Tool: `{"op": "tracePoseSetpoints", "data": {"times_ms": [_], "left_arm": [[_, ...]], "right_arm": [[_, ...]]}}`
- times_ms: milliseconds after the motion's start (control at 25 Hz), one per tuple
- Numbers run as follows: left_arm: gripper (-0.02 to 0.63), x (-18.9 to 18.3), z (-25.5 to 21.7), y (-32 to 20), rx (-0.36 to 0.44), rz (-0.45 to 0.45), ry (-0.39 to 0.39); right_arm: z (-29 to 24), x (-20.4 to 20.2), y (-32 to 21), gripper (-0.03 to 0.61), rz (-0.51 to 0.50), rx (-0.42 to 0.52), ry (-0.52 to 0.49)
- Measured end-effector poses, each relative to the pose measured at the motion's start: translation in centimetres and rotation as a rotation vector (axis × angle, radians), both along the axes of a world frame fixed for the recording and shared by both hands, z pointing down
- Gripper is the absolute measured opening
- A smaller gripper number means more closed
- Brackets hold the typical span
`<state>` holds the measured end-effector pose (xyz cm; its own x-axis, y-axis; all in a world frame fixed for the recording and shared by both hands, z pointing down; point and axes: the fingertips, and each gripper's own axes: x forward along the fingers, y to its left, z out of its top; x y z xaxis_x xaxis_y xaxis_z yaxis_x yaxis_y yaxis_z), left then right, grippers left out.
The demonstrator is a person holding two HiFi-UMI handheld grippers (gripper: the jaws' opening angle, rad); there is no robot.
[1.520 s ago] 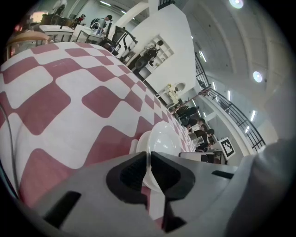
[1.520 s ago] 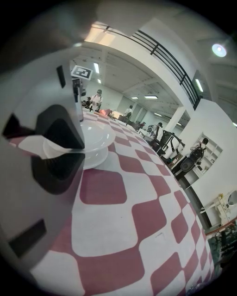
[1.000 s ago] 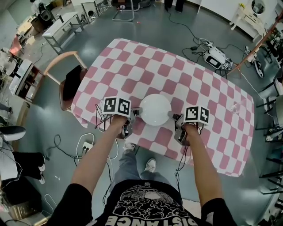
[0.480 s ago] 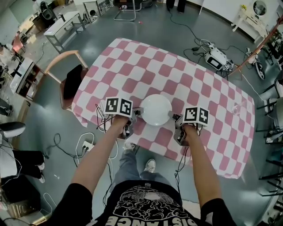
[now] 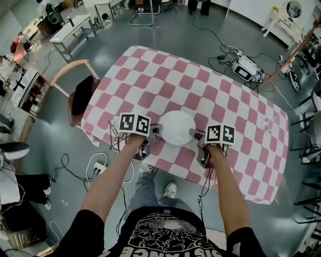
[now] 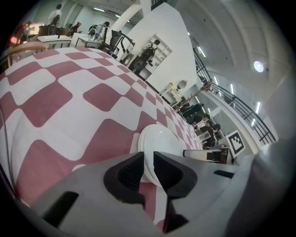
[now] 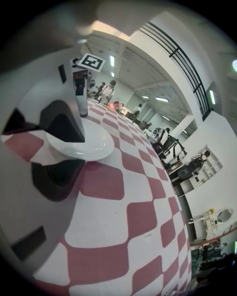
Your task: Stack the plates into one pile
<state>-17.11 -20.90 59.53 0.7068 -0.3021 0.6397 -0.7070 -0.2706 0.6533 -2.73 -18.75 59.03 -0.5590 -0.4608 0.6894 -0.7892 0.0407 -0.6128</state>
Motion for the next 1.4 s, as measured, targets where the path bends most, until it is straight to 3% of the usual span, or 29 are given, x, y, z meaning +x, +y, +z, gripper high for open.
{"op": "tracePoseSetpoints", "data": {"times_ms": [480, 1000, 1400], "left_arm": [[0.078, -0.5, -1.7, -0.8, 0.058, -0.002, -0.017], [0.072, 2.7, -11.2, -4.8, 0.326, 0.063, -0.032], [0.059, 6.0, -17.9, -7.0, 0.506, 0.108, -0.013]], "right_arm": [[-1.1, 1.1, -0.5, 0.141, 0.026, 0.045, 0.029], [-9.2, 4.5, -2.9, 0.110, 0.101, 0.260, 0.126], [-16.8, 8.6, -4.1, 0.034, 0.203, 0.454, 0.227]]}}
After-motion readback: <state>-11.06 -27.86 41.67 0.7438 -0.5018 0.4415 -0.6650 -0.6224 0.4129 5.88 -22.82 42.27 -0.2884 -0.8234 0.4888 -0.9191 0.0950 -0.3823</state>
